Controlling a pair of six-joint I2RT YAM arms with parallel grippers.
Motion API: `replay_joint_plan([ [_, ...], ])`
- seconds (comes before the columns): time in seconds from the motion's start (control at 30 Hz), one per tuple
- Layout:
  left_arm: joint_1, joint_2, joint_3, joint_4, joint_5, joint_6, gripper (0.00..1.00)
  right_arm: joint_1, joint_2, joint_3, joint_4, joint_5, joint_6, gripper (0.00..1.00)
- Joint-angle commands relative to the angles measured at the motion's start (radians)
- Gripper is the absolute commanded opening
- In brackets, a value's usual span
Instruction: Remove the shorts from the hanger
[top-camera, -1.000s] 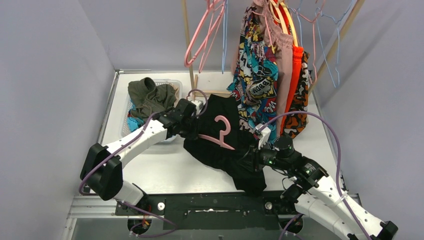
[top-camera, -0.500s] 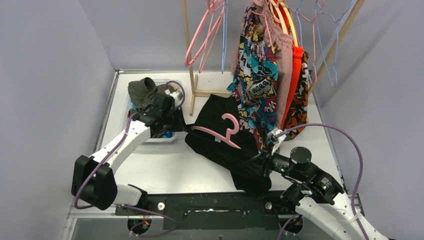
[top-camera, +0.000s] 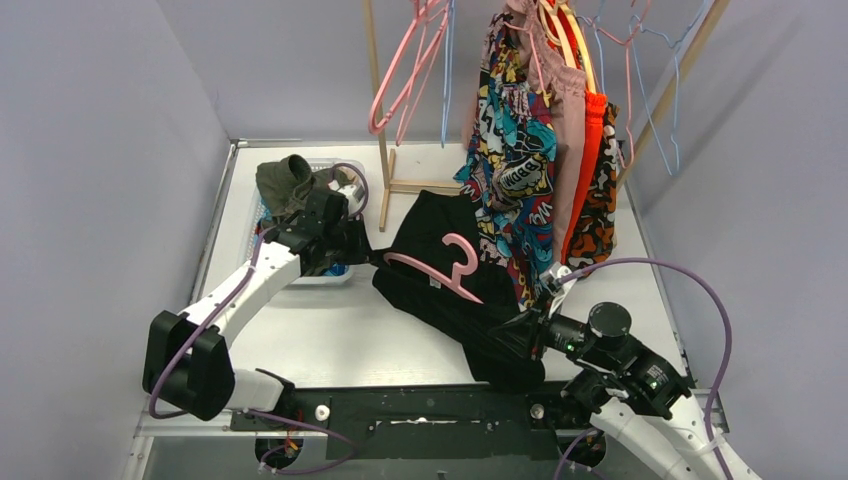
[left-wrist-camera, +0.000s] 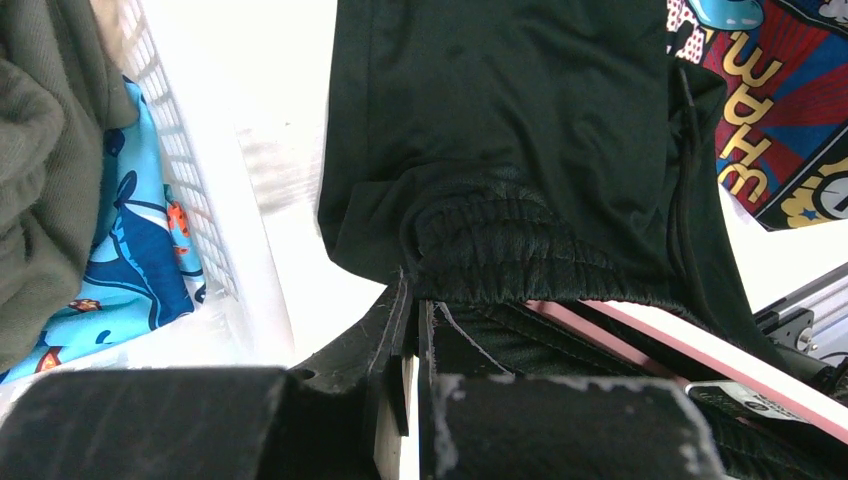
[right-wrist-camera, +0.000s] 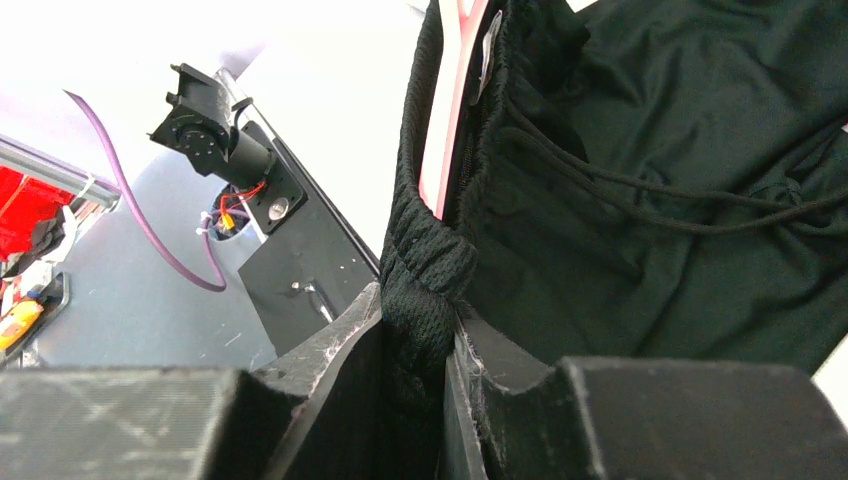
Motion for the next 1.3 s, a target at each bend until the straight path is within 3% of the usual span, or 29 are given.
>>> replay_joint_plan([
  [0.0,0.058,0.021,0.016,0.046,-0.165,0.049,0.00,0.006,-0.040,0.043,0.249,-0.090,0.004,0.00],
  [0.1,0.065,0.009,0.026,0.037,-0.235,0.073,0.00,0.005,-0.050,0.048,0.257,-0.086,0.001,0.00],
  [0.27,0.111,0.035,0.066,0.018,-0.237,0.087,0.00,0.005,-0.046,0.076,0.224,-0.044,-0.019,0.00],
  [0.57,0.140,0.096,0.088,0.006,-0.101,0.091,0.00,0.005,-0.071,0.050,0.295,0.003,-0.036,0.00],
  [0.77,0.126,0.010,-0.009,0.117,0.008,0.025,0.00,0.005,-0.022,0.066,0.260,0.184,-0.047,0.00],
  [0.97,0.111,-0.051,-0.096,0.151,0.030,-0.037,0.00,0.004,0.088,0.030,0.364,0.204,-0.052,0.00],
  [1.07,0.083,-0.066,-0.122,0.165,0.036,-0.054,0.08,0.005,0.160,0.010,0.440,0.191,-0.037,0.00],
  [1.1,0.071,-0.074,-0.130,0.176,0.036,-0.062,0.16,0.005,0.181,0.005,0.465,0.183,-0.032,0.00],
  [1.2,0.028,-0.095,-0.131,0.186,0.014,-0.078,0.21,0.004,0.220,-0.007,0.511,0.192,-0.026,0.00],
  [1.27,0.004,-0.108,-0.129,0.179,-0.016,-0.086,0.32,0.005,0.235,-0.017,0.530,0.215,-0.023,0.00],
])
